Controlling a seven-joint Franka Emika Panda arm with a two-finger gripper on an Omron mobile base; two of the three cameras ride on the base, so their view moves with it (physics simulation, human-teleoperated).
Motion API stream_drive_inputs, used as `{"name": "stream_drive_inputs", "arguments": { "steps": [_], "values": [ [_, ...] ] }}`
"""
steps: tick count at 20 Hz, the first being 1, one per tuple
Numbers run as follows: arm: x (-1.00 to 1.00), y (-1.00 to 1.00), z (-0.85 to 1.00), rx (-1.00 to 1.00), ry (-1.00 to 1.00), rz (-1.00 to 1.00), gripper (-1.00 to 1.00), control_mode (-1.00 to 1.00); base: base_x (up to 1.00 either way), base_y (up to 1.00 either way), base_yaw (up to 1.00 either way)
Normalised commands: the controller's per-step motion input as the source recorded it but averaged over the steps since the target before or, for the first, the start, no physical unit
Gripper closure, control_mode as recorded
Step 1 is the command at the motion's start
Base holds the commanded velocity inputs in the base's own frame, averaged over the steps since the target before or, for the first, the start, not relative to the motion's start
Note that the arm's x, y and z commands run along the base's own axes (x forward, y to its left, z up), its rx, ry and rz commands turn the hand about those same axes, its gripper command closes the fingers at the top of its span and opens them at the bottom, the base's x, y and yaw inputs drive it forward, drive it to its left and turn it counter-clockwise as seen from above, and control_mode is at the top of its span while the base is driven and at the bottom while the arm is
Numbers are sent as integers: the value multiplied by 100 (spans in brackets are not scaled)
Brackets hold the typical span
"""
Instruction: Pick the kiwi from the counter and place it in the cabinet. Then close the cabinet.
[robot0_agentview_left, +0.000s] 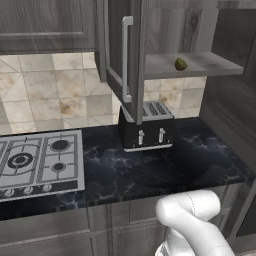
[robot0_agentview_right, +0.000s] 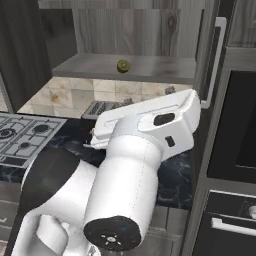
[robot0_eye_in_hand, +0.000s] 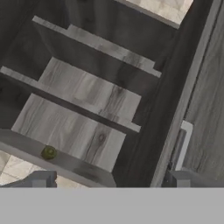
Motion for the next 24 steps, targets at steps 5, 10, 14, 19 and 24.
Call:
{"name": "stream_drive_inputs", "arguments": {
  "steps": [5,10,14,19,24],
  "values": [
    [5,-47,-31,0,0,31,-100,-100,0,0,0],
    [24,-51,-37,0,-1,29,-100,-100,0,0,0],
    [39,-52,-36,0,-1,25,-100,-100,0,0,0],
    [57,-43,-36,0,-1,25,-100,-100,0,0,0],
    [81,-15,-17,0,0,19,-100,-100,0,0,0]
  ]
}}
